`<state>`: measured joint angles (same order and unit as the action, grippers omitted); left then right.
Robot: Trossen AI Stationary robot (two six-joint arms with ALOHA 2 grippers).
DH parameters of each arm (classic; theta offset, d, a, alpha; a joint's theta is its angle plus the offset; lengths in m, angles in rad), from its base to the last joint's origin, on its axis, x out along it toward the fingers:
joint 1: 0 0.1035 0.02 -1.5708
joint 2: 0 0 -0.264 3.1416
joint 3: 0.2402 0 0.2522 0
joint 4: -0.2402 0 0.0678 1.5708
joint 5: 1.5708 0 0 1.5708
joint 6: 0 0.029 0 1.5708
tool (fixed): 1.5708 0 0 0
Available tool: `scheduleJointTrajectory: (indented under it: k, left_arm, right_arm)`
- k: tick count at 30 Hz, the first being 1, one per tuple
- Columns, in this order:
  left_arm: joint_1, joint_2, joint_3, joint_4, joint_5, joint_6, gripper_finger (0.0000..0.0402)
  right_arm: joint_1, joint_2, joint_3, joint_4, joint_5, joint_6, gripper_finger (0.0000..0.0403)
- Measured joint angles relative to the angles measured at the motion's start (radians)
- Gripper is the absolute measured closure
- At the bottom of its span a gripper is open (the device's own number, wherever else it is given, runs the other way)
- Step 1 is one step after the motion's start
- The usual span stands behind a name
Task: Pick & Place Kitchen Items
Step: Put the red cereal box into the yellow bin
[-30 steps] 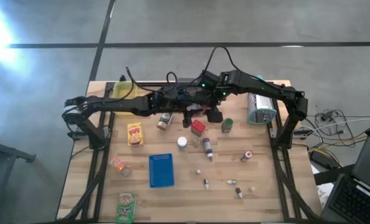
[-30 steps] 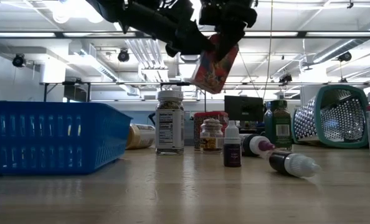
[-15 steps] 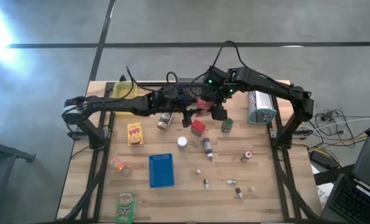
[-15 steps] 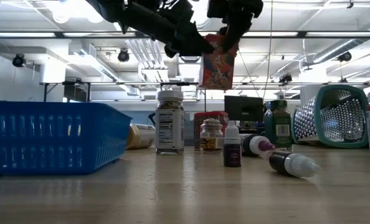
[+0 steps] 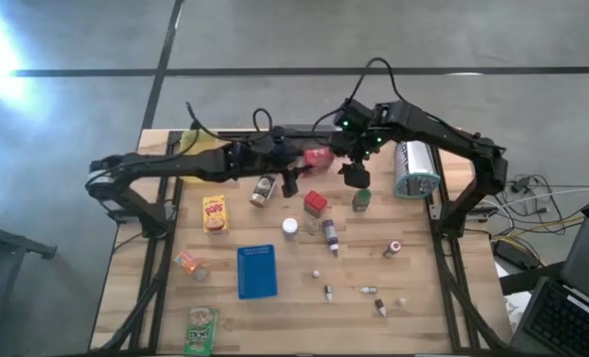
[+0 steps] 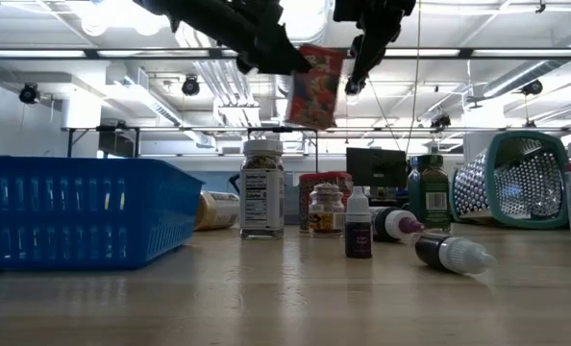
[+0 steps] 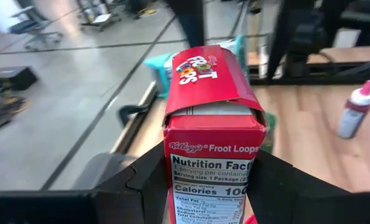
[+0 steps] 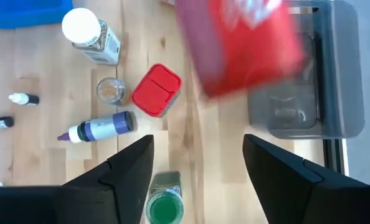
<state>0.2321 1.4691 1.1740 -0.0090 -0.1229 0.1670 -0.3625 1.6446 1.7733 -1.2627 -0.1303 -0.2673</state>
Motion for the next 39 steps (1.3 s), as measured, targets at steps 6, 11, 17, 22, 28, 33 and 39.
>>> scheduleJointTrajectory:
  k: [6, 11, 17, 22, 28, 33, 39]
  left_arm:
    - [0.0, -0.079, -0.001, -0.126, -0.108, -0.004, 0.0216]
    - [0.0, -0.129, -0.002, -0.231, -0.207, -0.03, 0.0216]
    - [0.0, -0.184, -0.013, -0.318, -0.375, -0.115, 0.0216]
    - [0.0, -0.255, -0.075, -0.338, -0.454, -0.168, 0.0216]
    - [0.002, -0.364, -0.17, -0.317, -0.52, -0.227, 0.0216]
    - [0.002, -0.45, -0.244, -0.269, -0.583, -0.264, 0.0216]
    - [0.002, -0.528, -0.337, -0.201, -0.656, -0.276, 0.0216]
  right_arm:
    - [-0.025, -0.009, -0.004, -0.008, 0.001, 0.012, 0.0189]
    - [-0.058, -0.009, -0.018, -0.005, -0.002, 0.032, 0.0204]
    - [-0.1, -0.009, -0.062, 0.048, -0.001, 0.033, 0.0222]
    - [-0.137, -0.009, -0.12, 0.102, -0.002, 0.029, 0.0245]
    - [-0.186, -0.009, -0.19, 0.187, -0.012, 0.024, 0.0275]
    - [-0.231, -0.009, -0.224, 0.272, -0.066, 0.024, 0.03]
    - [-0.28, -0.009, -0.243, 0.329, -0.133, 0.025, 0.0333]
